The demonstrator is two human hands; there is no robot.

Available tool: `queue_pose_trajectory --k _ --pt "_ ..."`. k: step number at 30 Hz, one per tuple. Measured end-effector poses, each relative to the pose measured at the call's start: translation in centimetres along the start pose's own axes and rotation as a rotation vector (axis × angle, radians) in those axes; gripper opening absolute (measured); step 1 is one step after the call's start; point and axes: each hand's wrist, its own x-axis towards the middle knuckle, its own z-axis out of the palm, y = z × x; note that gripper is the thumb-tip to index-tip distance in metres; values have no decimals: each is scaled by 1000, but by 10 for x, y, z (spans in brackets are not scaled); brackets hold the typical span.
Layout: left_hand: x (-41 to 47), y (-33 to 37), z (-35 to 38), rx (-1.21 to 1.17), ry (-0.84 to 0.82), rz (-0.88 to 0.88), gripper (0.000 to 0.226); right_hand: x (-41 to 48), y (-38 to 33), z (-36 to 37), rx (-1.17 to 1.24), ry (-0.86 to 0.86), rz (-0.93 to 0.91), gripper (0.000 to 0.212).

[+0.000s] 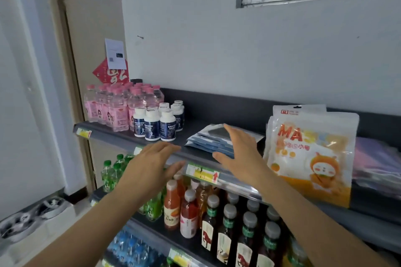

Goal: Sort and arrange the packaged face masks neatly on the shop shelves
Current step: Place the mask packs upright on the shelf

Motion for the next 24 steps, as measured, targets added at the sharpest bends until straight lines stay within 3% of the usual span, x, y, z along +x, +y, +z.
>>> queue_pose_trajectory --k 6,11,15,20,24 --pt "75 -5 24 -95 -3 34 50 57 31 18 -36 77 75 76" --pt "126 -9 55 -378 -207 -62 62 83 42 27 -23 95 188 77" --pt "160 -20 81 -393 -316 -44 70 93 51 29 -20 98 340 78" --pt "191 -33 116 -465 -490 -65 75 99 59 37 123 131 597 80" --pt "203 -39 135 -572 -573 -45 77 104 59 46 311 205 682 80"
